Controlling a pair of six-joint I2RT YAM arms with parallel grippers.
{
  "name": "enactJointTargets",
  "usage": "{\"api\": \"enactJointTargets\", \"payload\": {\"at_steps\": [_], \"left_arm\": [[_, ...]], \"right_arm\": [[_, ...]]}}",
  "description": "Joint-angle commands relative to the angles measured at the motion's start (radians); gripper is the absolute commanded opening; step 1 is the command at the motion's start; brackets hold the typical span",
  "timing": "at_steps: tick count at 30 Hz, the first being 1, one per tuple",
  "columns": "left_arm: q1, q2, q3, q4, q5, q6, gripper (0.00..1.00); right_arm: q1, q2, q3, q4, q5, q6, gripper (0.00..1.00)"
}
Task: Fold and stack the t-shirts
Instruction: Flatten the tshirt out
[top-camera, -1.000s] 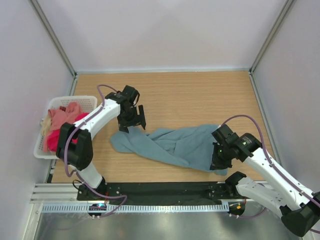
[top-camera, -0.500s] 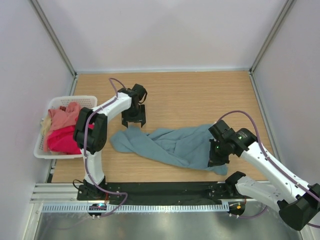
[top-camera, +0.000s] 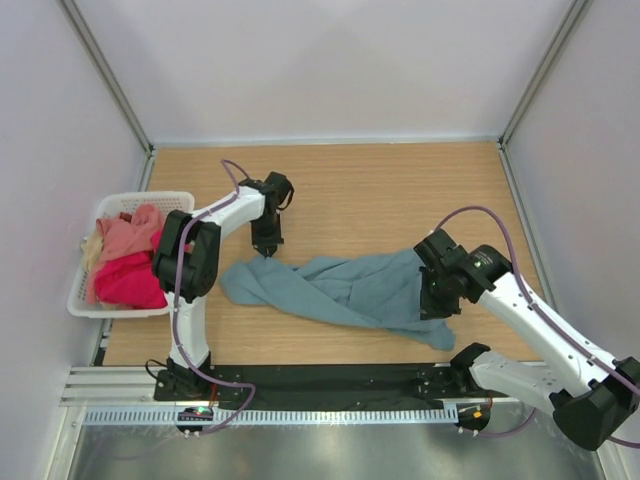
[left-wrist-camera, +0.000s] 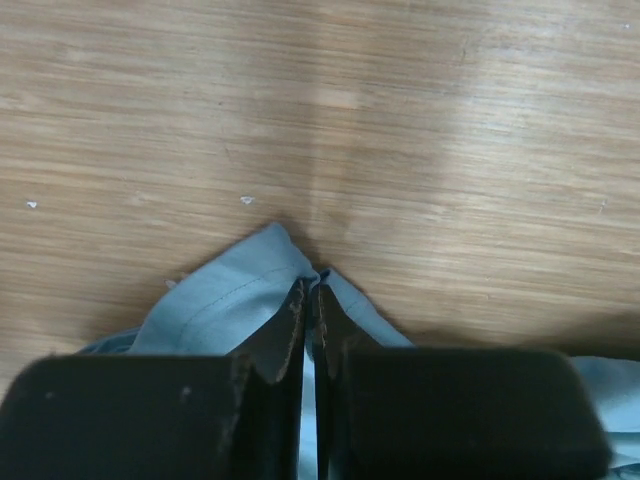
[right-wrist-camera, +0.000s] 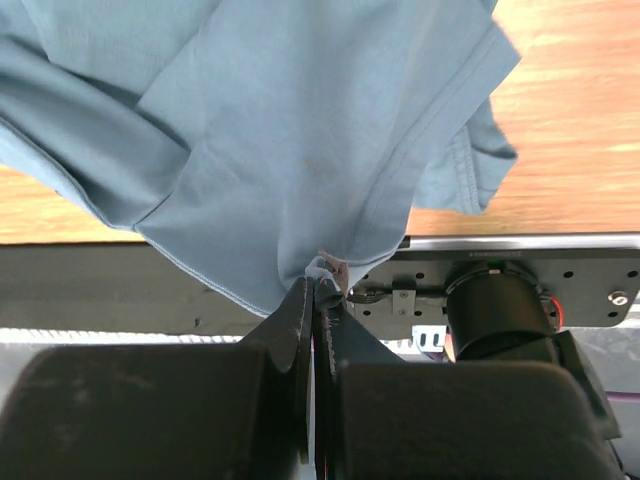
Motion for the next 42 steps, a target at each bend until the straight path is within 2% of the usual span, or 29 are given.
{"api": "enactJointTargets", "payload": {"at_steps": [1, 4, 6, 9, 10, 12, 13, 14, 15, 17, 18, 20, 21, 22, 23, 24, 25, 26, 29, 32, 33, 34, 35, 36, 37, 39, 42], "left_arm": [[0.014, 0.003, 0.042, -0.003, -0.027, 0.007, 0.0], [0.02, -0.02, 0.137, -0.046, -0.061, 0.016, 0.0], [0.027, -0.031, 0.206, -0.09, -0.067, 0.011, 0.0], [0.046, -0.045, 0.406, -0.136, -0.02, -0.022, 0.0], [0.05, -0.048, 0.506, -0.144, 0.006, -0.036, 0.0], [0.066, -0.057, 0.613, -0.147, 0.04, -0.077, 0.0], [0.073, -0.06, 0.654, -0.141, 0.077, -0.091, 0.0], [0.083, -0.063, 0.741, -0.133, 0.099, -0.107, 0.0], [0.105, -0.081, 0.768, -0.098, 0.122, -0.143, 0.0], [0.135, -0.115, 0.806, -0.041, 0.196, -0.183, 0.0], [0.167, -0.165, 0.8, 0.038, 0.227, -0.215, 0.0], [0.196, -0.216, 0.771, 0.12, 0.292, -0.242, 0.0], [0.222, -0.244, 0.768, 0.181, 0.31, -0.246, 0.0], [0.233, -0.279, 0.77, 0.195, 0.326, -0.246, 0.0], [0.242, -0.298, 0.77, 0.201, 0.335, -0.24, 0.0], [0.25, -0.313, 0.758, 0.197, 0.34, -0.234, 0.0], [0.251, -0.351, 0.73, 0.197, 0.343, -0.228, 0.0], [0.251, -0.37, 0.696, 0.197, 0.35, -0.222, 0.0], [0.248, -0.463, 0.465, 0.201, 0.376, -0.219, 0.0], [0.241, -0.567, 0.139, 0.22, 0.376, -0.213, 0.0], [0.219, -0.586, 0.062, 0.247, 0.373, -0.19, 0.0], [0.21, -0.6, -0.073, 0.253, 0.379, -0.182, 0.0], [0.18, -0.612, -0.127, 0.256, 0.381, -0.176, 0.0], [0.16, -0.614, -0.175, 0.257, 0.376, -0.16, 0.0], [0.114, -0.614, -0.268, 0.261, 0.369, -0.159, 0.0], [0.058, -0.614, -0.341, 0.266, 0.349, -0.163, 0.0], [-0.049, -0.635, -0.431, 0.254, 0.286, -0.197, 0.0]], "right_arm": [[-0.012, 0.037, 0.069, 0.018, 0.065, -0.028, 0.01], [-0.076, 0.137, 0.135, 0.056, 0.05, -0.074, 0.01], [-0.182, 0.202, 0.192, 0.075, 0.009, -0.128, 0.01], [-0.278, 0.357, 0.366, 0.092, -0.004, -0.163, 0.01], [-0.289, 0.4, 0.497, 0.087, 0.007, -0.169, 0.01], [-0.308, 0.544, 0.653, 0.052, 0.028, -0.191, 0.01], [-0.317, 0.592, 0.824, 0.035, 0.05, -0.199, 0.01], [-0.325, 0.647, 0.924, -0.011, 0.064, -0.208, 0.01], [-0.341, 0.749, 1.153, -0.046, 0.074, -0.225, 0.01], [-0.367, 0.875, 1.442, -0.194, 0.087, -0.234, 0.01], [-0.383, 0.999, 1.766, -0.248, 0.076, -0.234, 0.01], [-0.436, 1.057, 1.987, -0.305, 0.0, -0.203, 0.01], [-0.462, 1.033, 1.99, -0.271, -0.034, -0.19, 0.01], [-0.482, 0.911, 1.818, -0.204, -0.077, -0.188, 0.01], [-0.481, 0.812, 1.689, -0.015, -0.093, -0.193, 0.01], [-0.483, 0.729, 1.466, 0.082, -0.091, -0.191, 0.01], [-0.483, 0.622, 1.407, 0.149, -0.079, -0.186, 0.01], [-0.483, 0.614, 1.399, 0.156, -0.065, -0.185, 0.01], [-0.483, 0.594, 1.39, 0.061, -0.074, -0.208, 0.01], [-0.481, 0.472, 1.109, 0.079, -0.161, -0.2, 0.01], [-0.473, 0.438, 0.922, 0.089, -0.188, -0.188, 0.01], [-0.467, 0.405, 0.82, 0.116, -0.226, -0.177, 0.01], [-0.458, 0.334, 0.718, 0.13, -0.232, -0.173, 0.01], [-0.44, 0.304, 0.533, 0.138, -0.234, -0.162, 0.01], [-0.432, 0.245, 0.449, 0.141, -0.228, -0.16, 0.01], [-0.426, 0.197, 0.25, 0.138, -0.228, -0.157, 0.01], [-0.423, 0.132, 0.091, 0.11, -0.202, -0.15, 0.01]]}}
